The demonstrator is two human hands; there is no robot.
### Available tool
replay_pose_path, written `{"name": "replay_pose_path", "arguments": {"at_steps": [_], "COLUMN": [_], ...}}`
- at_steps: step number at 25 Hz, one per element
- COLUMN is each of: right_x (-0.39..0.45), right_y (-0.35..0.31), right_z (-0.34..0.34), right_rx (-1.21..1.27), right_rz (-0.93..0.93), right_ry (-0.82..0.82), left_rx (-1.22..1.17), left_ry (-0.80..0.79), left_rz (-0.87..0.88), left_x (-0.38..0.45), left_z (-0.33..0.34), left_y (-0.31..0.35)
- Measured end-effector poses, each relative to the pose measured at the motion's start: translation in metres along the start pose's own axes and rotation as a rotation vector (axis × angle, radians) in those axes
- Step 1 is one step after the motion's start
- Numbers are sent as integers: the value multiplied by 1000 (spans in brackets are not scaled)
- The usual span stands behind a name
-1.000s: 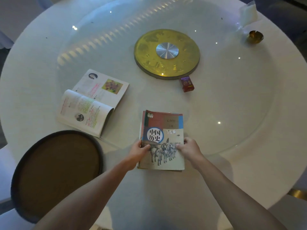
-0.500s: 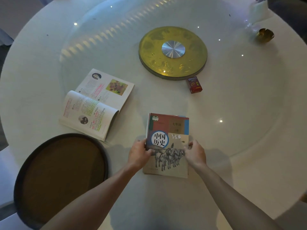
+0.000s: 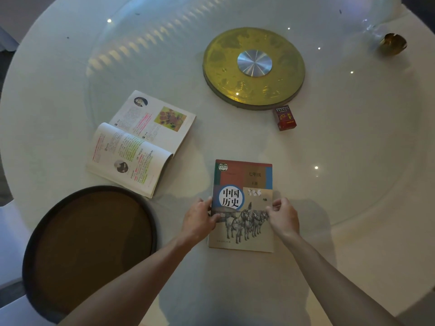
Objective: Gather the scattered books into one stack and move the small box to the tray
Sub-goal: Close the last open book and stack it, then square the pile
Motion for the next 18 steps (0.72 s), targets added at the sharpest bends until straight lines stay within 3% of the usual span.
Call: {"name": "replay_pose_path", "arguments": {"at_steps": [5,9,14,18], "right_x": [-3,-11,-20,-33], "right_y": [-2,-30,-120,-186], "right_z": [-1,4,57,123], "right_rx": [10,-155,-276,-442], "right_rz": [20,-201,-662,-894], "right_ry": [11,104,-53,-260], "left_rx": [-60,-443,-939,-873], "left_ry": [-51,-72,212,392], "left_rz": [-13,-195,-550,-636], "left_x": [-1,-2,11,1], "left_z": [1,-12,-54,-93], "left_y": [-1,-17,-79,-119]}}
Point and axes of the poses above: each hand's wrist, its own x-axis towards the middle knuckle, its own z-axis out of the palm, y = z × x, the point moved 4 cm from there along x, towards the middle knuckle, and after that the axes turned 9 degrees about x, right-handed, at the moved point
